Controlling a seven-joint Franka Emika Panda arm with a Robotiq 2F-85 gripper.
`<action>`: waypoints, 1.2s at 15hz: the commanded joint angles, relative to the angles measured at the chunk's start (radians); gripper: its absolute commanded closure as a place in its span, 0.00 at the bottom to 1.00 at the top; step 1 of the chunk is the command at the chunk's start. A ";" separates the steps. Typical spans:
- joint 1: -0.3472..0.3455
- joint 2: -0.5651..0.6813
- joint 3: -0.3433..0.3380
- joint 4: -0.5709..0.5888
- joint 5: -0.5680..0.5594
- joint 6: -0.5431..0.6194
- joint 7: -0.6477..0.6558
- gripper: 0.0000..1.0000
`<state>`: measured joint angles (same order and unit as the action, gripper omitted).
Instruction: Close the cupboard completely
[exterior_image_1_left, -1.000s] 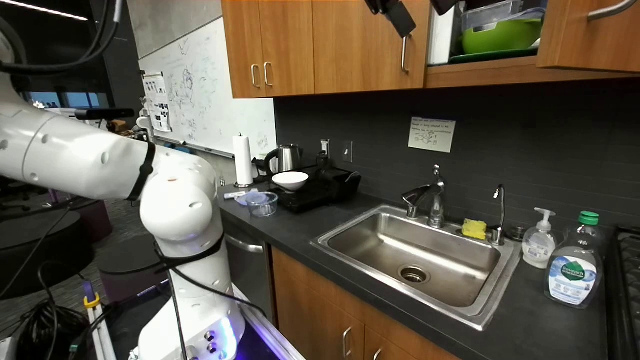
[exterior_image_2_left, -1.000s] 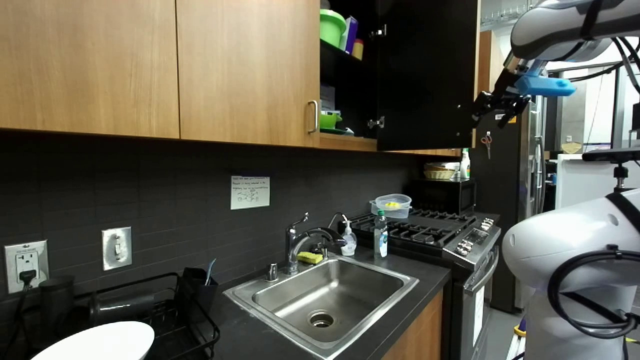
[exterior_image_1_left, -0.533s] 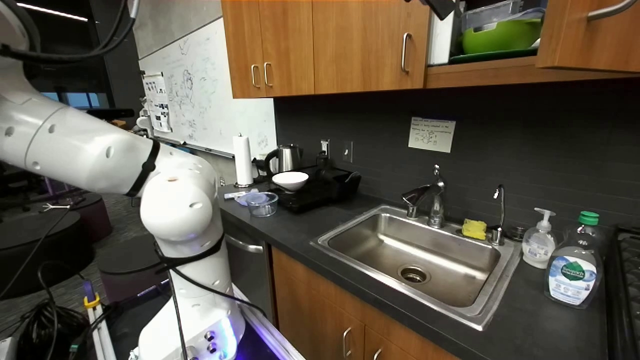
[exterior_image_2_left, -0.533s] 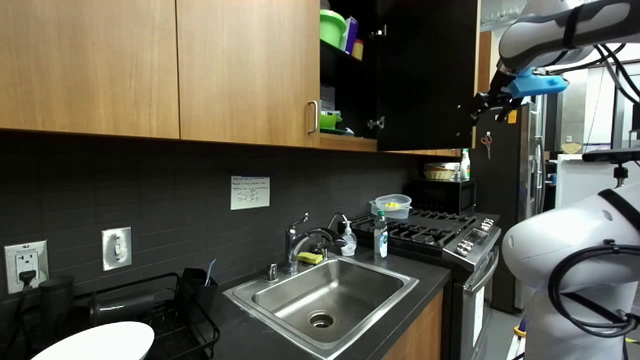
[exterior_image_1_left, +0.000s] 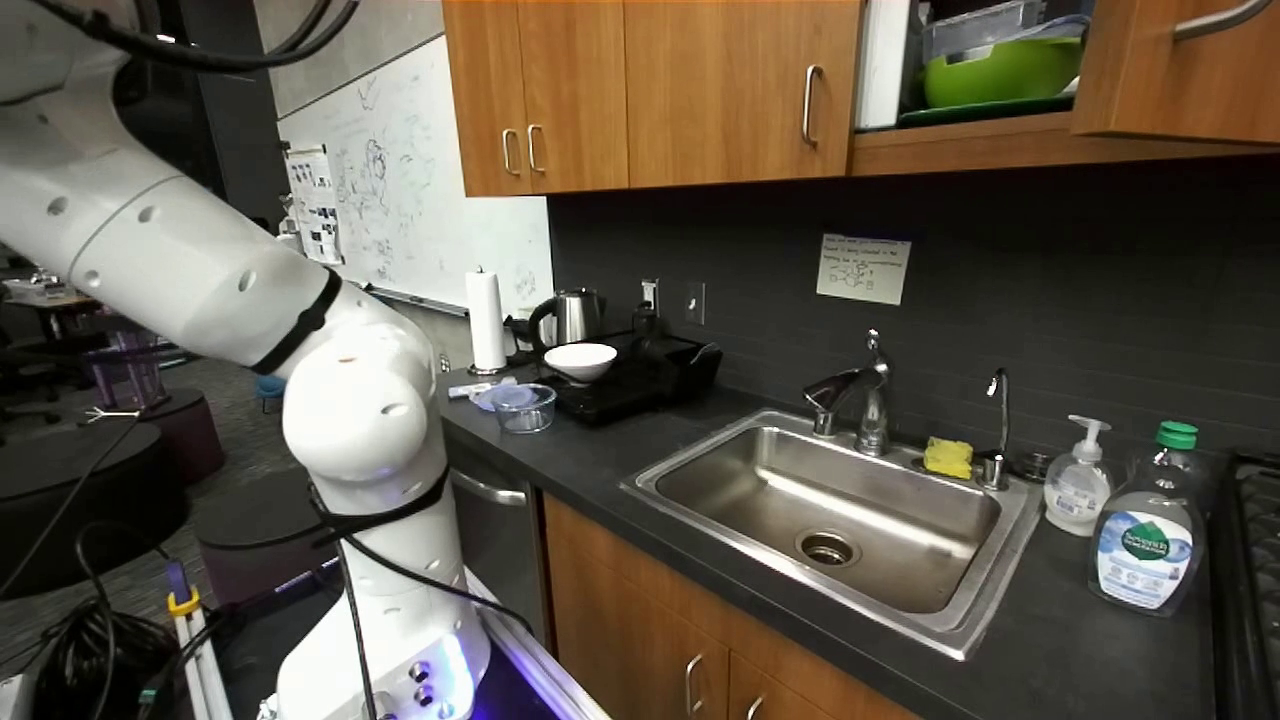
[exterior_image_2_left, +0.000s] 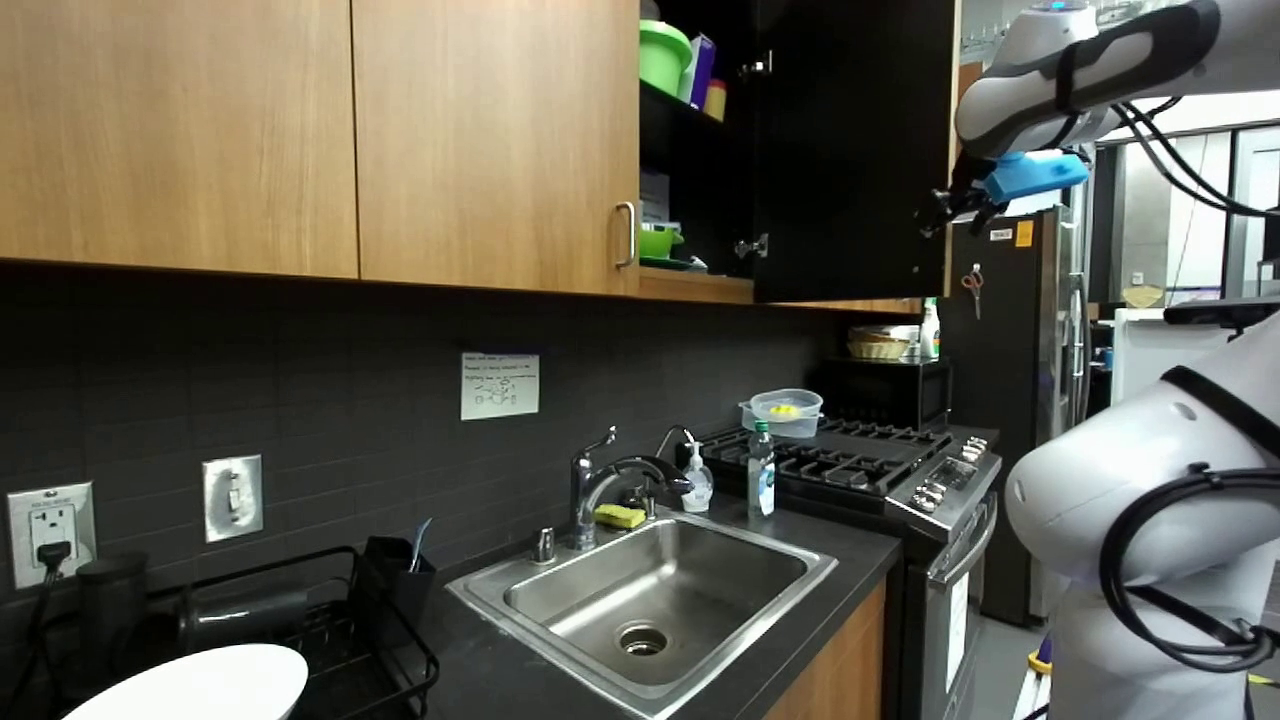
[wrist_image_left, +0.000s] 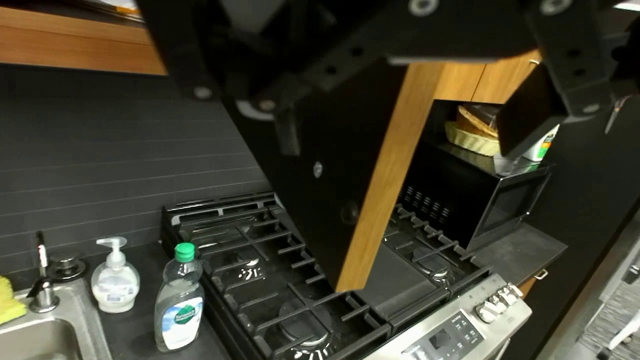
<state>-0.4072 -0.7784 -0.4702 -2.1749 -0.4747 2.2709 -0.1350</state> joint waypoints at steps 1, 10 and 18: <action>0.012 0.129 -0.021 0.096 0.026 0.040 -0.056 0.09; 0.135 0.166 -0.121 0.195 0.288 -0.143 -0.302 0.73; 0.241 0.138 -0.179 0.248 0.414 -0.400 -0.455 0.94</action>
<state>-0.2262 -0.6511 -0.6372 -1.9525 -0.1063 1.9335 -0.5349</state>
